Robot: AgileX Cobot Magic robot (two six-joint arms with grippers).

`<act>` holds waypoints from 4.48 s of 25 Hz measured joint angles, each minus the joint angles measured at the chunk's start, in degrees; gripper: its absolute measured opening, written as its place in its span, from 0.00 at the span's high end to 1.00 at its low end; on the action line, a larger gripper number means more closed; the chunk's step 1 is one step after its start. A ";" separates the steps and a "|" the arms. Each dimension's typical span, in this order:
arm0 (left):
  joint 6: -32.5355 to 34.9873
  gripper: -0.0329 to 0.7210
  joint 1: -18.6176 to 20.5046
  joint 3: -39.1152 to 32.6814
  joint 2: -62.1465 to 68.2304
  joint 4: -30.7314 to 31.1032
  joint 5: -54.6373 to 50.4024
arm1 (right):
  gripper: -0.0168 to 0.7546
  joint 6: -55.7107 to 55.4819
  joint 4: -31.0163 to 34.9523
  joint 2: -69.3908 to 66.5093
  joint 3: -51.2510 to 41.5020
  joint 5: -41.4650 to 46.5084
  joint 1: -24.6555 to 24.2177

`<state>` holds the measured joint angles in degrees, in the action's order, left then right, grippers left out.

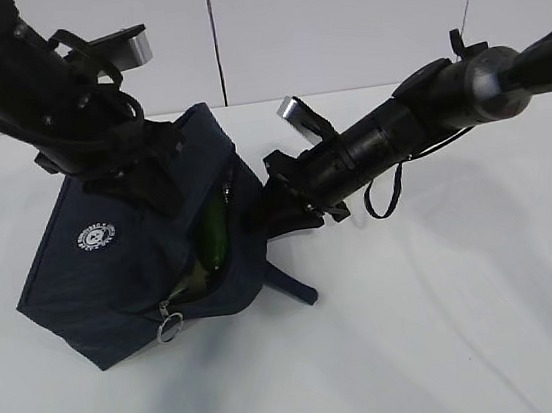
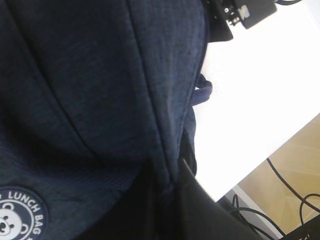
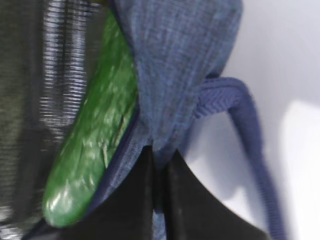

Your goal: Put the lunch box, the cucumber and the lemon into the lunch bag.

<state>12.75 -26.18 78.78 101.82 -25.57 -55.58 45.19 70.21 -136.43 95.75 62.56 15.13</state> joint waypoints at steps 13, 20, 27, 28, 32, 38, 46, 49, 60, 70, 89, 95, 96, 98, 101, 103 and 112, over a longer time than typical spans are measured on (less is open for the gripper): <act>0.21 0.93 0.00 0.13 0.00 -2.91 0.67 | 0.95 2.23 3.73 -0.14 3.09 4.71 -1.23; 1.95 0.93 0.00 0.45 0.00 -10.29 3.40 | 0.95 -1.84 -2.93 4.74 6.01 5.58 -4.17; 5.88 0.93 -0.23 0.45 1.39 -22.41 5.82 | 0.95 -10.00 -13.84 8.76 12.63 6.67 -5.66; 6.65 0.93 -0.48 0.45 1.95 -23.93 6.19 | 0.95 -11.02 -15.20 9.20 13.59 6.96 -5.66; 7.76 0.93 -1.51 0.45 2.84 -26.09 9.20 | 0.95 -14.00 -17.95 10.46 15.56 7.19 -5.71; 7.93 0.93 -1.51 0.45 3.17 -26.31 10.13 | 0.95 -16.94 -21.31 11.17 15.80 7.58 -5.71; 8.15 0.92 -1.51 0.55 6.25 -27.39 10.48 | 0.95 -17.54 -23.30 11.31 15.80 7.61 -5.71; 8.15 0.83 -1.61 0.55 6.48 -27.79 10.48 | 0.91 -17.56 -23.30 11.35 15.80 7.61 -5.59; 8.15 0.38 -1.61 0.56 5.13 -26.40 9.32 | 0.49 -17.56 -18.98 11.57 16.16 7.61 -5.59; 6.87 0.38 1.81 0.56 -3.28 -16.79 7.84 | 0.49 -19.56 -18.75 11.57 29.03 7.61 -5.59; 6.53 0.42 2.04 0.56 -19.15 -0.90 12.18 | 0.66 -23.51 -25.22 30.69 53.13 10.02 -5.59; 6.53 0.43 2.04 0.56 -22.27 -0.40 13.61 | 0.67 -24.22 -27.54 39.01 53.23 10.36 -5.59; 6.53 0.43 2.04 0.56 -22.81 -0.10 13.61 | 0.67 -24.37 -27.81 40.10 53.23 10.47 -5.59; 6.53 0.43 2.04 0.56 -23.95 0.29 13.61 | 0.67 -25.63 -28.86 42.78 53.23 10.50 -5.59; 6.53 0.43 2.04 0.56 -25.33 0.93 13.61 | 0.67 -28.36 -33.07 46.89 53.23 10.60 -5.59; 6.53 0.43 2.04 0.56 -26.03 1.06 13.61 | 0.67 -30.23 -36.32 49.93 52.98 10.70 -5.59; 6.53 0.43 2.04 0.56 -28.33 1.19 12.89 | 0.67 -33.97 -49.12 70.99 31.56 10.70 -5.59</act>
<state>19.28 -24.14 79.34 73.49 -24.38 -42.69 11.22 21.08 -65.44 127.30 73.26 9.53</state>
